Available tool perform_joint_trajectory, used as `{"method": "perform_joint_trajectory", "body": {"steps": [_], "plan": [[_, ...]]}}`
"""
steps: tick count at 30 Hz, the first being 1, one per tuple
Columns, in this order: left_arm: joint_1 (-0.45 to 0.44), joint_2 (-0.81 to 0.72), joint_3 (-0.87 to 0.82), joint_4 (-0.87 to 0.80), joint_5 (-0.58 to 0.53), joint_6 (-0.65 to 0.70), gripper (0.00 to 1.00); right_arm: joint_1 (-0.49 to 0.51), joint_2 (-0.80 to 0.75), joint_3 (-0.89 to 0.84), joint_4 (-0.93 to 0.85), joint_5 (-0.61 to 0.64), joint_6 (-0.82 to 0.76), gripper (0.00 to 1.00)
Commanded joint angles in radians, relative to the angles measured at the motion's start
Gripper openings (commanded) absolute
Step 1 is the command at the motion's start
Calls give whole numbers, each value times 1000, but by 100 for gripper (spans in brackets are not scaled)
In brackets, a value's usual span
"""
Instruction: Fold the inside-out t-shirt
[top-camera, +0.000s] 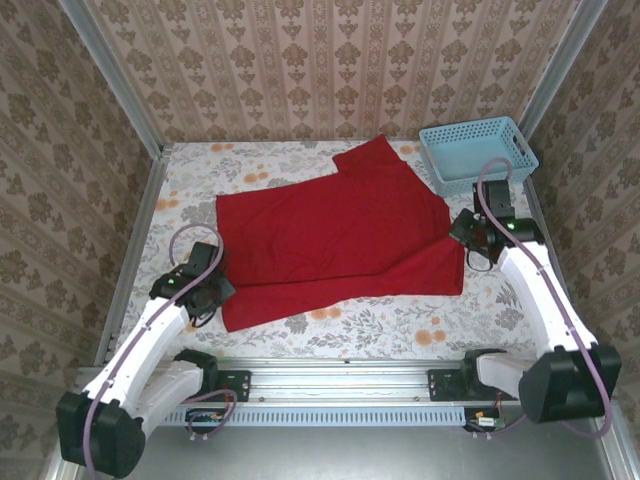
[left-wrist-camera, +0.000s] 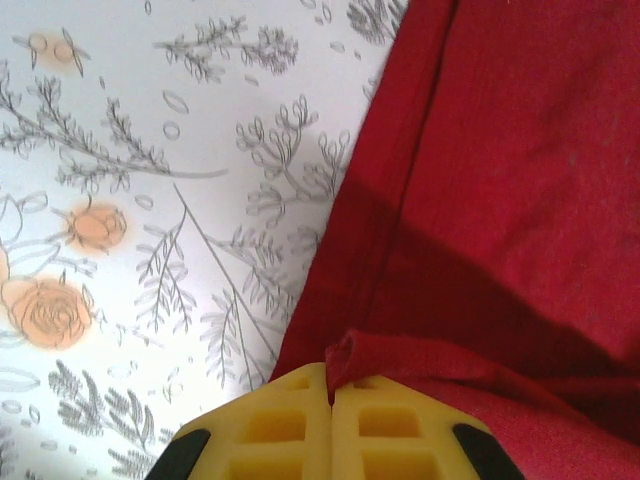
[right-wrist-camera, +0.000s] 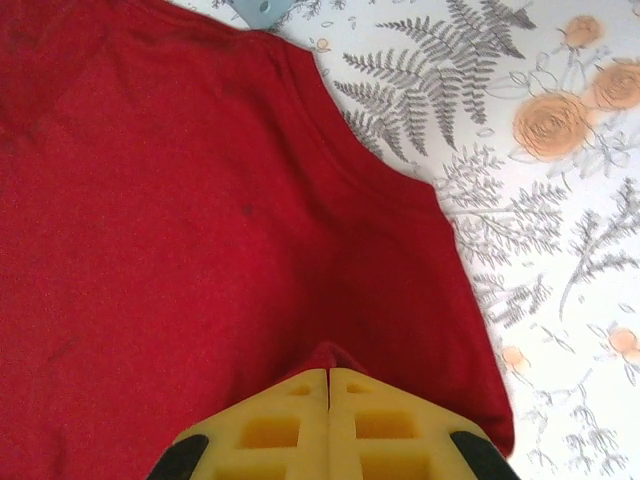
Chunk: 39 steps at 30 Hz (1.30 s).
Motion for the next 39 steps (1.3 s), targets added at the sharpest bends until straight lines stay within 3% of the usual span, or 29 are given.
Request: {"method": "perform_joint_trajectory", "body": {"steps": [1,19,24,26,28,32,35,39], "plan": [[53,47,25,81,41,94,0,18,92,71,78,59,-4,0],[174,347,92,288,108,175,2,127,614,514,74,127,-76,0],[199,428,113,314,103,197,10,129,715,620,56,117,-111,13],[217,458,135,310,109,214,19,129,747,674,23,117,-140,21],[231,469,166,279,115,238,35,129,751,700,-26,132,-171,34],[202,356,150,221,87,254,48,128,635,552,-12,127,-193,50],[83,235,109,189,60,225,50,128,496,349,34,49,-177,50],[-79,173,25,226,118,131,47,129,371,100,99,-60,-140,51]]}}
